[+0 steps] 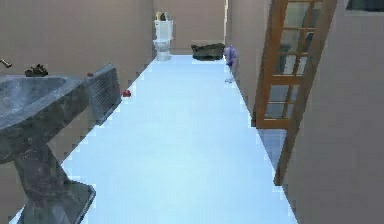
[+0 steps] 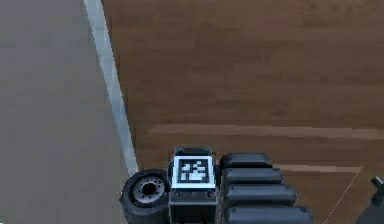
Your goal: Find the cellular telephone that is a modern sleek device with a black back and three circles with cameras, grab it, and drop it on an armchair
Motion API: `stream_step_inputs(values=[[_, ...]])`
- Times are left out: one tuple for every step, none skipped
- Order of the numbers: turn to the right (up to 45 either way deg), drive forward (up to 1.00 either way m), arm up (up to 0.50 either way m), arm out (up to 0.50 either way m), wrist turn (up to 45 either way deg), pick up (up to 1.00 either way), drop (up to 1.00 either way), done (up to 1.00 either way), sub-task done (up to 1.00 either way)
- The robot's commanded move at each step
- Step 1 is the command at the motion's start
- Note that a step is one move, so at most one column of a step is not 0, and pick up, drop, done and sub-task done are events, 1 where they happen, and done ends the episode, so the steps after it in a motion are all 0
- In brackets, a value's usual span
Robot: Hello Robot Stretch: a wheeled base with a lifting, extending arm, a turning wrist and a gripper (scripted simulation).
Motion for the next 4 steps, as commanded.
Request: stream_step_inputs(values=[[9.0,0.00,0.00,0.00,0.0,0.00,0.00,0.00,0.00],[0.0,0.35,0.00,0.00,0.0,0.00,0.00,0.00,0.00],[0.0,1.00,0.00,0.00,0.0,0.00,0.00,0.00,0.00],[0.0,0.30,0.00,0.00,0.0,0.00,0.00,0.00,0.00]])
